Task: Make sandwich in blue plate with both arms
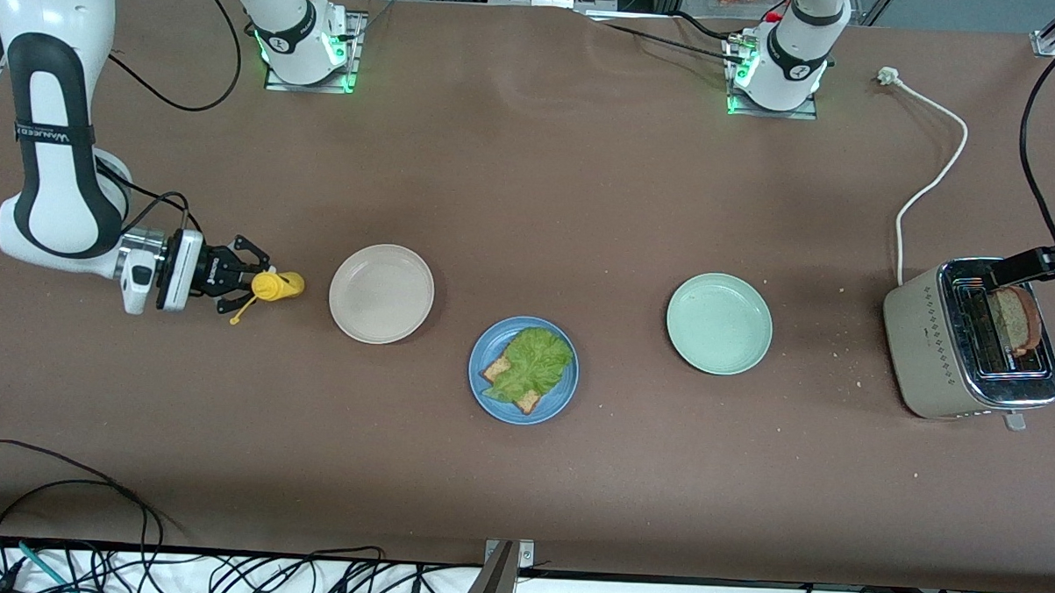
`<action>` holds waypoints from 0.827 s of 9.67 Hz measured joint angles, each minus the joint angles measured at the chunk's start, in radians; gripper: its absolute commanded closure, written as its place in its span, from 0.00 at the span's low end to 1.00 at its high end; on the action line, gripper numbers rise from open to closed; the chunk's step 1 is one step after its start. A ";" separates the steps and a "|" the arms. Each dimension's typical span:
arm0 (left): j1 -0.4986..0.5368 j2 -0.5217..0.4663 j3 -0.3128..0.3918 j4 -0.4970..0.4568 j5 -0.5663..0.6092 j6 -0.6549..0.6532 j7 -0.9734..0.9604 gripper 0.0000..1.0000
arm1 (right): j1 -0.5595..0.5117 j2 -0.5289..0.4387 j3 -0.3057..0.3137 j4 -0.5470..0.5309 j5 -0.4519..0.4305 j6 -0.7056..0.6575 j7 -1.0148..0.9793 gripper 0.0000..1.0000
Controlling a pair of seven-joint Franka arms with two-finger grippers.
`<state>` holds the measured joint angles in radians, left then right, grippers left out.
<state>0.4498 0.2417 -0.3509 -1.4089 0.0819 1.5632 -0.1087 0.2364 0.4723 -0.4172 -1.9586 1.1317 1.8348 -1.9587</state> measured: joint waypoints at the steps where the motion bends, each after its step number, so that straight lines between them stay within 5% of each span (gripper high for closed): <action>1: 0.005 -0.001 0.001 0.008 0.000 0.000 0.000 0.00 | 0.021 -0.001 0.001 0.077 -0.094 0.017 0.105 0.84; 8: 0.074 -0.004 0.004 0.013 0.000 0.000 0.002 0.00 | 0.346 0.125 0.017 0.546 -0.801 0.089 0.964 0.84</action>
<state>0.5235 0.2380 -0.3469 -1.3959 0.0819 1.5629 -0.1069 0.5825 0.5971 -0.3998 -1.4121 0.3309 1.9236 -0.9951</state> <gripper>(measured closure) 0.000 0.837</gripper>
